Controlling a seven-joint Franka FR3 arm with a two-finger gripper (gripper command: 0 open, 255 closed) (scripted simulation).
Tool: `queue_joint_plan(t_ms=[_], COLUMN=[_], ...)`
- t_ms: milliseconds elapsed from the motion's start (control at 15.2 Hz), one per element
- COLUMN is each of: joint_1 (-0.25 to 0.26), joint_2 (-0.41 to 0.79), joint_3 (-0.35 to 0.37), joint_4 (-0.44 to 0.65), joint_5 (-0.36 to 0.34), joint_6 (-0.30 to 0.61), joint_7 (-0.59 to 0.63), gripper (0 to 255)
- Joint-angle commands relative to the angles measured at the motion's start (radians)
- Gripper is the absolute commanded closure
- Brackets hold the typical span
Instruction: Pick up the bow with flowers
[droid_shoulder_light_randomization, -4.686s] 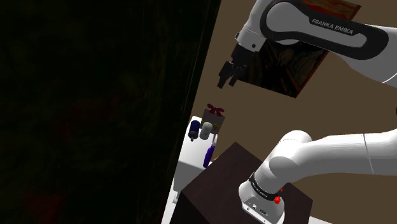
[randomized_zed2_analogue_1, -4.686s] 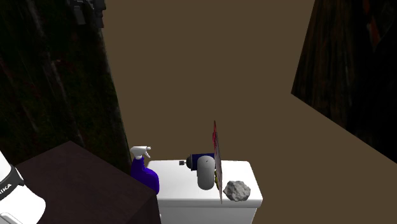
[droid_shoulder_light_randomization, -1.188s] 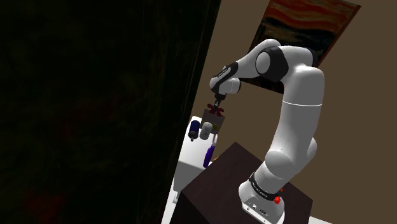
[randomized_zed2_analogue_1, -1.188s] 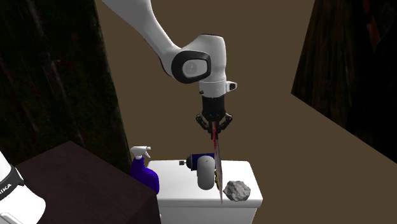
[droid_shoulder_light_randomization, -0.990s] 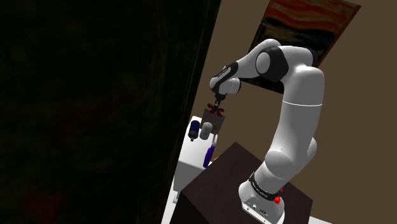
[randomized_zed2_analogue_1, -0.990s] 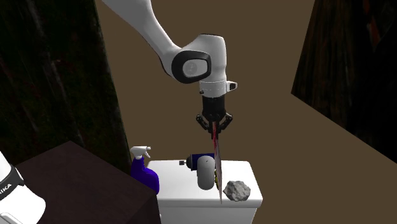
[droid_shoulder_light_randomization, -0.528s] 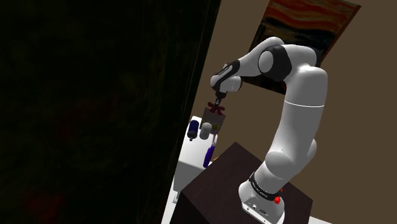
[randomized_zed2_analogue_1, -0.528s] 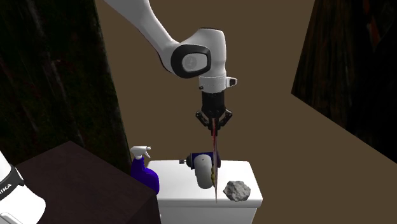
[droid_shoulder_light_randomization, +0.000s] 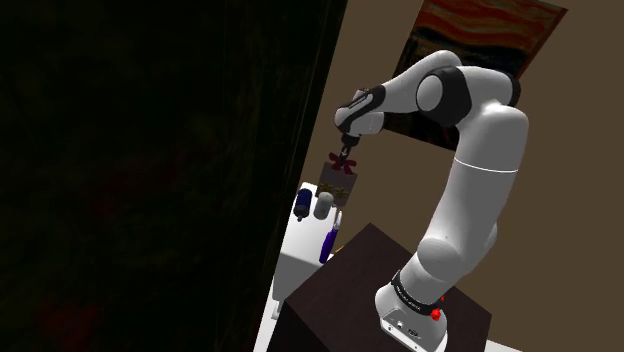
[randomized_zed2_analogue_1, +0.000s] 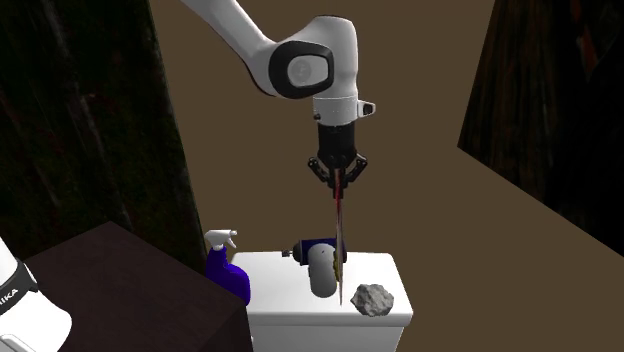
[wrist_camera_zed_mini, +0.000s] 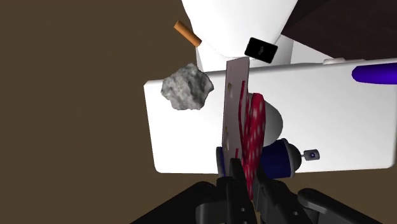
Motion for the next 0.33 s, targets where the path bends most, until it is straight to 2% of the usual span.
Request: queue_joint_plan(t_ms=[0,264], joint_1=[0.005,0.009], joint_2=[-0.023,-0.043], joint_3=[-0.006,-0.011], joint_4=[0.001,0.007], joint_5=[-0.013,-0.024], joint_6=[-0.022,-0.047], joint_7=[0.007,0.014], gripper=[255,255])
